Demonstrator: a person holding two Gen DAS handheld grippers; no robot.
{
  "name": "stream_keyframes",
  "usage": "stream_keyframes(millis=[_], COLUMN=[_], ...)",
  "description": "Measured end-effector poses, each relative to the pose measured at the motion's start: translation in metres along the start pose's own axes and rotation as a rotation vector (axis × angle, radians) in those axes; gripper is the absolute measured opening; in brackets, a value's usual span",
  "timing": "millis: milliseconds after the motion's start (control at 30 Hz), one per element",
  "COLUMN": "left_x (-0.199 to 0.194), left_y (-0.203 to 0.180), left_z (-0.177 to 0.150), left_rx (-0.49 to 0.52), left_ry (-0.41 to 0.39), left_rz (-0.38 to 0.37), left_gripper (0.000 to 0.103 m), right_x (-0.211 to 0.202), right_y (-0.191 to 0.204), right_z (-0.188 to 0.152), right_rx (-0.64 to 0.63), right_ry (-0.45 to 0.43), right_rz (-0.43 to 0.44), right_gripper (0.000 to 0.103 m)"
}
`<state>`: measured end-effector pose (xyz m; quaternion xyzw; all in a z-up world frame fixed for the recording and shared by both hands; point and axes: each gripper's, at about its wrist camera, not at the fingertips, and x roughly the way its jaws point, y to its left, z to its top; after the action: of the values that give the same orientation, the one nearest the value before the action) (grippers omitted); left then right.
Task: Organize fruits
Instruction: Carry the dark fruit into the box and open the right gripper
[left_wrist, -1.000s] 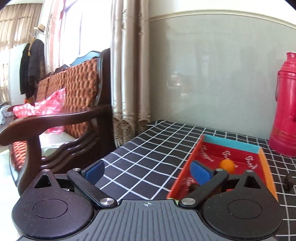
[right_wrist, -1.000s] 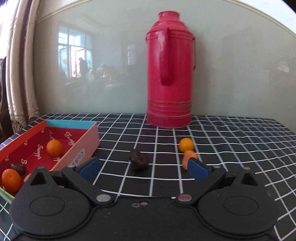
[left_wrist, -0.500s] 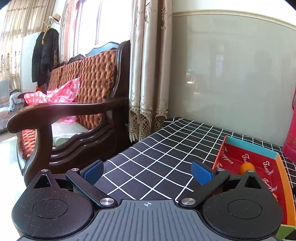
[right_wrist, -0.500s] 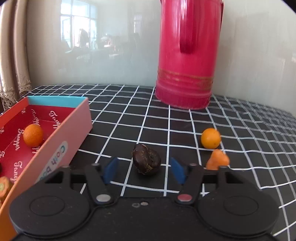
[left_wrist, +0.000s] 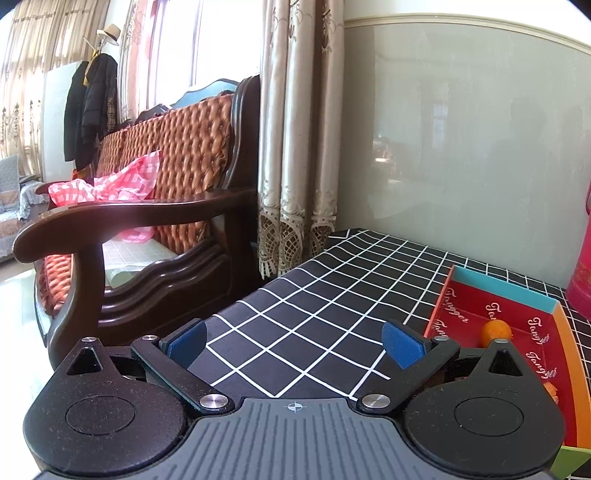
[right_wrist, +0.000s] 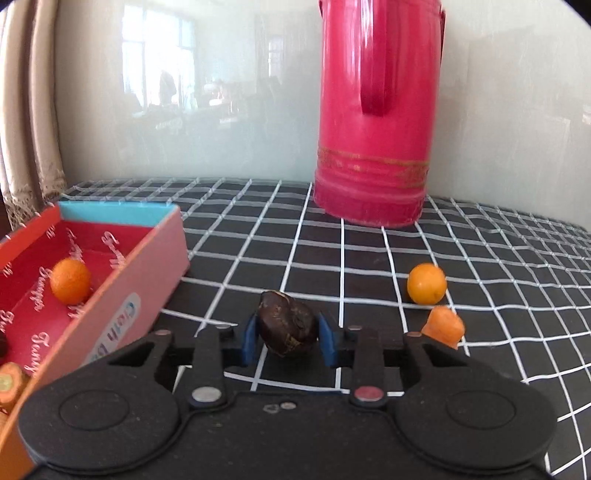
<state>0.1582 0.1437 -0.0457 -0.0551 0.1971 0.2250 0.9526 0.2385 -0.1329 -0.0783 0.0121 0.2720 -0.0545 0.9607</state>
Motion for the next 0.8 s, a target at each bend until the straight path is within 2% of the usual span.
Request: stream_keyframes(millis=[67,167,333,533,800], left_x=[0.001,0.002,0.003,0.000,0.001], left_y=[0.003,0.007,0.008,0.008,0.008], left_z=[0.000,0.001,-0.001,-0.001,-0.001], left_rx=[-0.010,-0.030,-0.022,-0.007,0.001], left_ry=[0.001,0.009,0.014,0.001,0.002], left_rz=[0.010,0.026,0.037,0.037,0.042], left_gripper=[0.101,0.101,0.101,0.101,0.101], right_x=[-0.012,-0.031,-0.054,-0.063,-0.061], right_y=[0.003,0.013,0.041,0.076,0.104], right_z=[0.003,0.006,0.003,-0.003,-0.006], right_rx=[0.001,-0.007,-0.088,-0.188,-0.256], right_ry=[-0.045,-0.116,-0.173,-0.160,-0.105], right_rz=[0.031,0.122,0.276,0.405,0.451], right_gripper=[0.026,0.026,0.026,0.026,0.027])
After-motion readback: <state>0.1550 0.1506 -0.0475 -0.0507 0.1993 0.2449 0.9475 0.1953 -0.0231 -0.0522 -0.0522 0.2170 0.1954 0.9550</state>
